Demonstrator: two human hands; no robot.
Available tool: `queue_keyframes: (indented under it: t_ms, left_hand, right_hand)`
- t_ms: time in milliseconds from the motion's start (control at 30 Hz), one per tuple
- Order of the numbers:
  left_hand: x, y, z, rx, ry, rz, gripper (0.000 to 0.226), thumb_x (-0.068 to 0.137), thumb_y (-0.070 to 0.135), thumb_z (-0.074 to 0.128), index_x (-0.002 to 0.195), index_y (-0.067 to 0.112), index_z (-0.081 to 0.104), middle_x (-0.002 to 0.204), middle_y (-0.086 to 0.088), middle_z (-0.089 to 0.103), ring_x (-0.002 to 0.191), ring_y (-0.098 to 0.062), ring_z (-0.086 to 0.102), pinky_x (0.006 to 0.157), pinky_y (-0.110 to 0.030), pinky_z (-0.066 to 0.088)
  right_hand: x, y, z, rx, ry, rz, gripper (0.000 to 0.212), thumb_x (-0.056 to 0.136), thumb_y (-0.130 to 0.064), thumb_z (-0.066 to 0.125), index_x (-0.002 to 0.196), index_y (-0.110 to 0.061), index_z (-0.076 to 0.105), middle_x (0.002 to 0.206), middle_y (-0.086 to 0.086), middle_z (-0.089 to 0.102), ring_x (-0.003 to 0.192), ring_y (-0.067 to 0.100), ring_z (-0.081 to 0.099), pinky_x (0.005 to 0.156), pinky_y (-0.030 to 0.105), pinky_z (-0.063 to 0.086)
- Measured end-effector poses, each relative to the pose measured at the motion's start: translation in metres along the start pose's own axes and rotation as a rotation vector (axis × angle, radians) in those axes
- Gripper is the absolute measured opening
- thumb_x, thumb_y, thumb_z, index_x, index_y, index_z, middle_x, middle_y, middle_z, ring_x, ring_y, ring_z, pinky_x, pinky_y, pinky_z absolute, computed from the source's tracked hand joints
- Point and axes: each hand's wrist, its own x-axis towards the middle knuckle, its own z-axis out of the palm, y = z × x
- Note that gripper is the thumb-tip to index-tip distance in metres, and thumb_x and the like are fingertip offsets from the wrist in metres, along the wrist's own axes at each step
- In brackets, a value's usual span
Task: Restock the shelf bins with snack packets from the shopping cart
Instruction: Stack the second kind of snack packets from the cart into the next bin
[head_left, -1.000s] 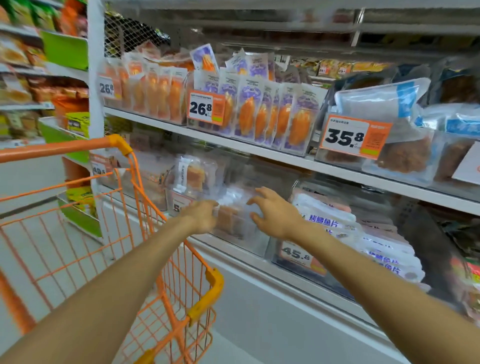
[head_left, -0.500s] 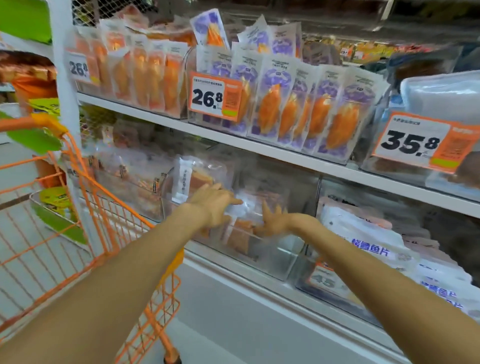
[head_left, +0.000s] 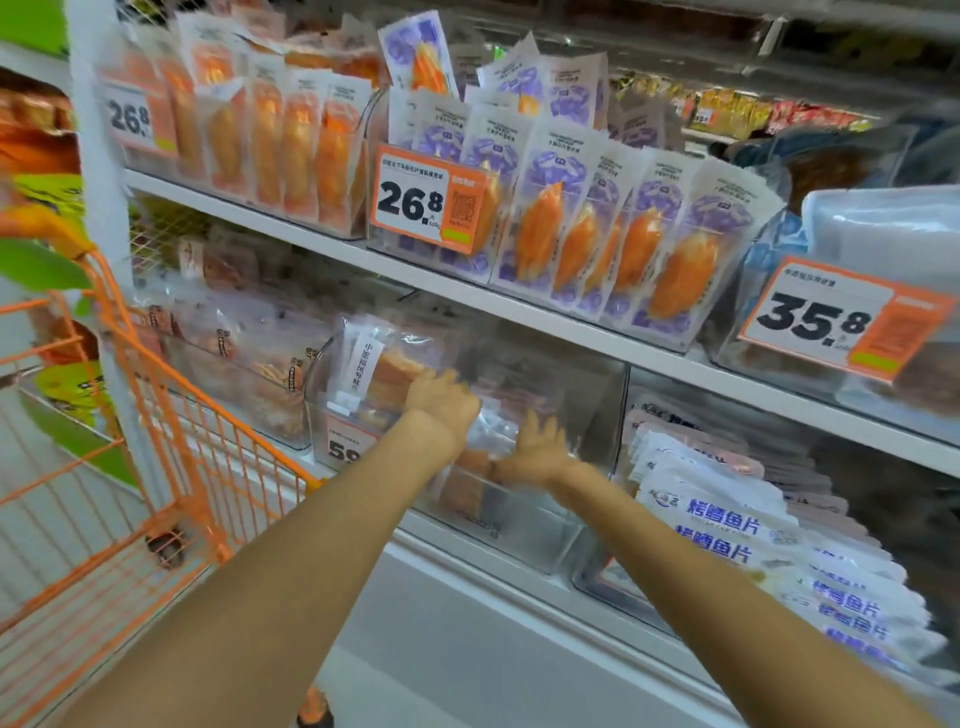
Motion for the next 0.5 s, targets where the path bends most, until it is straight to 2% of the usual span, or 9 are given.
queue_keyframes:
  t_ms: [100, 167, 233, 300, 367, 433, 500]
  left_hand:
    - [0.001, -0.001, -0.009, 0.011, 0.011, 0.094, 0.064, 0.087, 0.012, 0.064, 0.144, 0.016, 0.036, 0.149, -0.004, 0.034, 0.137, -0.020, 0.030, 0.109, -0.034, 0.028]
    - [0.006, 0.004, -0.015, -0.025, -0.093, 0.140, 0.070, 0.089, 0.010, 0.063, 0.149, 0.014, 0.028, 0.155, -0.004, 0.027, 0.140, -0.022, 0.029, 0.109, -0.036, 0.031]
    - [0.010, 0.008, -0.018, -0.038, -0.241, 0.125, 0.069, 0.094, 0.010, 0.055, 0.152, 0.015, 0.018, 0.158, -0.006, 0.022, 0.141, -0.027, 0.030, 0.109, -0.041, 0.034]
    - [0.018, 0.007, -0.015, -0.001, -0.296, 0.110, 0.070, 0.096, 0.010, 0.052, 0.153, 0.019, 0.013, 0.158, -0.007, 0.020, 0.140, -0.030, 0.030, 0.110, -0.043, 0.034]
    - [0.021, 0.005, -0.014, 0.061, -0.295, 0.099, 0.071, 0.093, 0.010, 0.057, 0.152, 0.020, 0.018, 0.159, -0.005, 0.018, 0.142, -0.028, 0.026, 0.110, -0.041, 0.034]
    - [0.021, 0.009, -0.015, 0.080, -0.317, 0.081, 0.068, 0.093, 0.009, 0.058, 0.151, 0.019, 0.024, 0.159, -0.003, 0.019, 0.142, -0.027, 0.026, 0.109, -0.038, 0.032]
    - [0.017, 0.016, -0.019, 0.073, -0.290, 0.075, 0.063, 0.094, 0.012, 0.057, 0.149, 0.018, 0.028, 0.156, -0.004, 0.027, 0.140, -0.026, 0.032, 0.107, -0.036, 0.033]
  right_hand:
    - [0.002, 0.004, -0.003, 0.283, 0.070, 0.131, 0.105, 0.089, -0.029, 0.064, 0.148, -0.003, -0.019, 0.155, 0.019, -0.024, 0.145, 0.034, -0.015, 0.119, 0.046, 0.008]
    - [0.012, 0.002, -0.003, 0.329, 0.007, 0.165, 0.106, 0.082, -0.024, 0.069, 0.149, -0.005, -0.011, 0.156, 0.017, -0.020, 0.146, 0.035, -0.011, 0.119, 0.047, 0.013]
    - [0.019, 0.000, -0.002, 0.373, -0.016, 0.153, 0.108, 0.068, -0.020, 0.075, 0.148, -0.013, 0.002, 0.158, 0.014, -0.009, 0.147, 0.033, 0.003, 0.116, 0.045, 0.025]
    - [0.023, -0.003, -0.001, 0.444, 0.010, 0.152, 0.109, 0.076, -0.007, 0.069, 0.149, -0.006, -0.012, 0.158, 0.015, -0.011, 0.147, 0.030, 0.007, 0.112, 0.038, 0.033]
    - [0.023, -0.006, 0.000, 0.499, 0.042, 0.115, 0.104, 0.087, -0.011, 0.062, 0.147, -0.006, -0.022, 0.158, 0.014, -0.017, 0.147, 0.028, 0.005, 0.110, 0.038, 0.034]
    - [0.024, -0.002, 0.004, 0.534, 0.007, 0.089, 0.102, 0.090, -0.022, 0.061, 0.147, -0.005, -0.022, 0.157, 0.013, -0.020, 0.148, 0.026, 0.000, 0.113, 0.040, 0.028]
    - [0.019, 0.005, 0.002, 0.537, 0.003, 0.118, 0.098, 0.089, -0.021, 0.061, 0.149, -0.004, -0.015, 0.158, 0.014, -0.012, 0.147, 0.027, 0.004, 0.114, 0.039, 0.027]
